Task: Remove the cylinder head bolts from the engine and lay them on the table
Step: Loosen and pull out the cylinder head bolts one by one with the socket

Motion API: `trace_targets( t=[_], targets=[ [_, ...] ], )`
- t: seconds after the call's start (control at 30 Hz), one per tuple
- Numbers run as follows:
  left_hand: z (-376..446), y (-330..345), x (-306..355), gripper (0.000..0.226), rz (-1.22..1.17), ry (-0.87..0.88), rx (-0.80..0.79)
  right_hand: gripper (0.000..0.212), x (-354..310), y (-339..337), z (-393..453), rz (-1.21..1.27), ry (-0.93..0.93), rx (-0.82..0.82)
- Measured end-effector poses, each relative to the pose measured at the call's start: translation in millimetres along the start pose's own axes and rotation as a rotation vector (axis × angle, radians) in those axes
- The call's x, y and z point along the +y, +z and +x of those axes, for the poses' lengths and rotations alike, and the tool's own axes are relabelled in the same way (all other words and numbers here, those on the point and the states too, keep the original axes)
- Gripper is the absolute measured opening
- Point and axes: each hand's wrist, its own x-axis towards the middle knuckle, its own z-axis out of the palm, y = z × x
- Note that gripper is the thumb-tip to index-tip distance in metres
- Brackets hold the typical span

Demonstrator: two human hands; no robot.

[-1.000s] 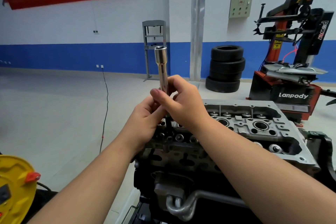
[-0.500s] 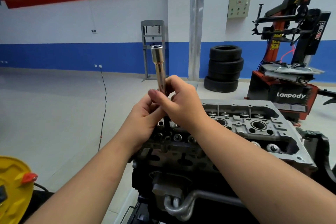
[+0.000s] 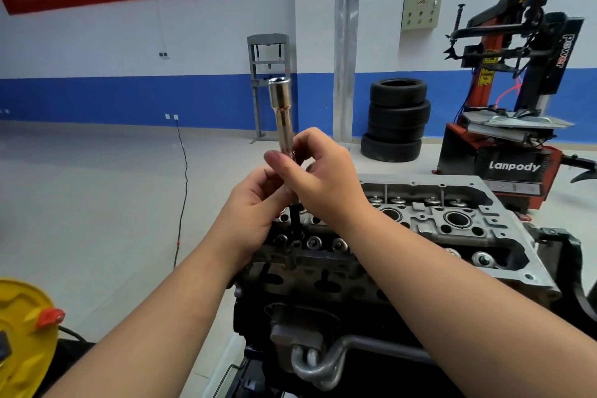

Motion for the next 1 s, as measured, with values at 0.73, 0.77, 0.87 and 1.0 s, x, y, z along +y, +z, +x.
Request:
trace_targets(
  t=[0.73,0.77,0.87,1.0],
  targets=[
    [5,-1,0,0.024,0.033,-0.035,-0.04,0.023,-27,1,23,-0.11,-0.014,0.074],
    [5,-2,1,0.018,0.037,-0.053,-0.055,0.02,-30,-2,23,-0.121,0.011,0.027],
    [4,-3,2,0.028,0.0,-0.105,-0.124,0.02,-35,-13,21,-0.059,0.118,-0.089],
    [1,-3,3,0.025,0.008,-0.074,-0.096,0.021,-55,-14,21,0.061,0.193,-0.08]
  ],
)
